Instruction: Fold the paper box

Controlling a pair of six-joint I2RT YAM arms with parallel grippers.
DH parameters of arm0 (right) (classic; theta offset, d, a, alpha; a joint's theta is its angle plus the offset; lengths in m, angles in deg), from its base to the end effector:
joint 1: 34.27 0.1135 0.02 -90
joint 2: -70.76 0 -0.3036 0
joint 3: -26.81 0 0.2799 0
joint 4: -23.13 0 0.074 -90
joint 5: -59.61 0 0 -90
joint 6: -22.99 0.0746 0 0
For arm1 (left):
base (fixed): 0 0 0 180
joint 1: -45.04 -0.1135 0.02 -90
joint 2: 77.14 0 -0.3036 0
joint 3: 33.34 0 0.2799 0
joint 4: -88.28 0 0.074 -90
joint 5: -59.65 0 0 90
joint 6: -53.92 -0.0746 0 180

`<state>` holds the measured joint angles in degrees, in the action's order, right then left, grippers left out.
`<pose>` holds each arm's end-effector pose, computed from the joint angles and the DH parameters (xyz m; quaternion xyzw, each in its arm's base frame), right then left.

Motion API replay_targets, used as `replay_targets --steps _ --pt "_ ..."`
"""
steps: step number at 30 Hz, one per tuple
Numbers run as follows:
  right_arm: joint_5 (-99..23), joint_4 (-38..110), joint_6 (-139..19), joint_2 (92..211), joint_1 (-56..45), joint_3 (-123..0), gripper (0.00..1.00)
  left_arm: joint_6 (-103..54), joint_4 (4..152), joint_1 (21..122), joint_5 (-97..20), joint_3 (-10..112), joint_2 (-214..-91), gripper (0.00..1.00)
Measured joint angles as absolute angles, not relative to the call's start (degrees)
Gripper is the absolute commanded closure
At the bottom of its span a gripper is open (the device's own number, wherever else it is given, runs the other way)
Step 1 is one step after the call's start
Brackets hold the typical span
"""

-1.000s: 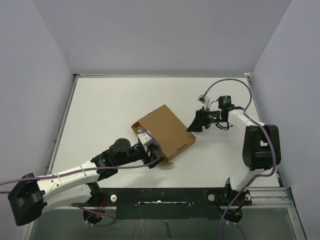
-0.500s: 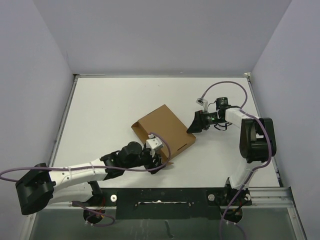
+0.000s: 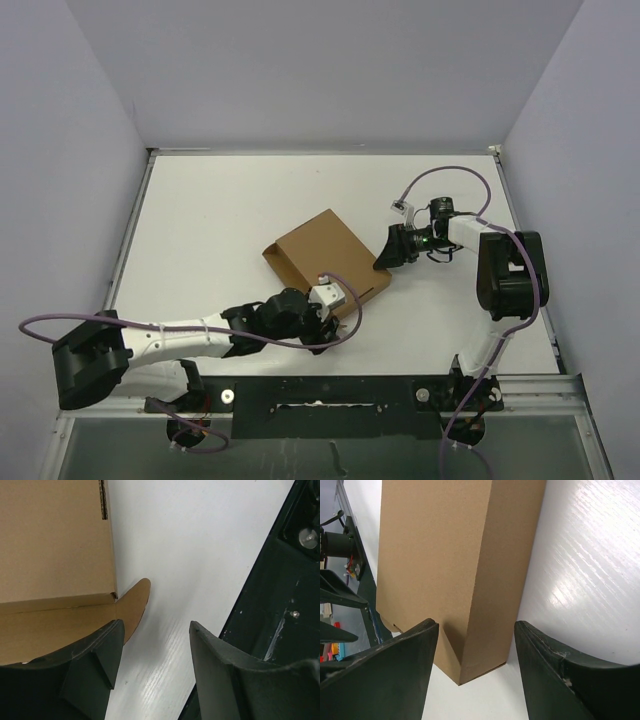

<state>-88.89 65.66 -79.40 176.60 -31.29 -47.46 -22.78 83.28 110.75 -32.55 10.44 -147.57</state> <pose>0.3685 0.0829 0.1504 -0.1825 0.8473 0.4724 0.1600 0.1187 -0.2700 0.1961 0.3939 0.7791 -0.3230 0.3654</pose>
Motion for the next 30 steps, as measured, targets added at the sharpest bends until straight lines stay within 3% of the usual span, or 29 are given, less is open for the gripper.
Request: replay_targets --steps 30 --pt "-89.1 65.8 -79.4 176.6 -31.3 -47.6 0.37 -23.3 83.9 111.8 -26.9 11.7 -156.5 0.62"
